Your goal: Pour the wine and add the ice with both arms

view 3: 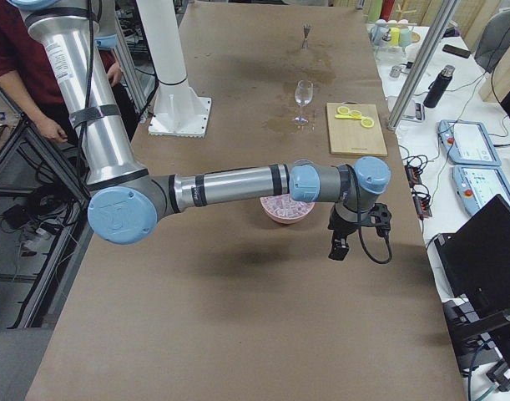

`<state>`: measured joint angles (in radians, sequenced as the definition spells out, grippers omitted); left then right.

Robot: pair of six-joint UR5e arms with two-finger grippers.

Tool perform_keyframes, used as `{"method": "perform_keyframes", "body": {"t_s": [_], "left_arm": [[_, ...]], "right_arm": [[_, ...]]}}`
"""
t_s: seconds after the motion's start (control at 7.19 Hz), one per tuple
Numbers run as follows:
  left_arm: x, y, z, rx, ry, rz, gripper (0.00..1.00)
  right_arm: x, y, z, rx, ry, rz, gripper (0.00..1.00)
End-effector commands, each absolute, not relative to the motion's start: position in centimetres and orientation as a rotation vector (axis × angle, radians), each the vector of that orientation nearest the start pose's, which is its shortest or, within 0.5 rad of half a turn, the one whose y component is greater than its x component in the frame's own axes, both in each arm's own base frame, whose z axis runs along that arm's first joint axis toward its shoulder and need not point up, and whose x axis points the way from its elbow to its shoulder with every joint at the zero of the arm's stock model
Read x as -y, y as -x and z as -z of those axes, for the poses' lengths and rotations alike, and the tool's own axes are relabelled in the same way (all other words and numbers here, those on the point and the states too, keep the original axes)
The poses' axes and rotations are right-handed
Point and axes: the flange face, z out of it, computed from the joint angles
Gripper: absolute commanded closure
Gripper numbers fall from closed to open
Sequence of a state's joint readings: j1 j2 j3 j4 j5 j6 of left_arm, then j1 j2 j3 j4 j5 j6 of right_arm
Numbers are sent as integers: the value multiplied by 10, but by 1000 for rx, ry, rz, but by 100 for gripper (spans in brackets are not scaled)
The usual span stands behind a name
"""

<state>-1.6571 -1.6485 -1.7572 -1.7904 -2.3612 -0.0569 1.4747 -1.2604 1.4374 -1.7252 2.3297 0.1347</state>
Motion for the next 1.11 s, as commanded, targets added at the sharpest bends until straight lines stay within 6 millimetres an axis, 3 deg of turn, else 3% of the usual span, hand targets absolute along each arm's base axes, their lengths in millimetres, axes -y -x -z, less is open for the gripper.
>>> {"method": "perform_keyframes", "body": {"t_s": [0.0, 0.14, 0.42, 0.7, 0.97], "left_arm": [[504, 105, -538, -778, -519, -25, 2], [501, 104, -560, -789, -552, -4, 2], [500, 99, -565, -801, -565, 20, 2], [499, 89, -581, -810, -599, 1, 2], [504, 53, -593, -829, -644, 67, 2]], "right_arm": [[625, 36, -544, 755, 96, -79, 0], [624, 64, -530, 754, 117, -101, 0], [628, 96, -501, 760, 130, -141, 0], [612, 127, -474, 765, 133, -159, 0], [583, 158, -455, 774, 157, -188, 0]]}}
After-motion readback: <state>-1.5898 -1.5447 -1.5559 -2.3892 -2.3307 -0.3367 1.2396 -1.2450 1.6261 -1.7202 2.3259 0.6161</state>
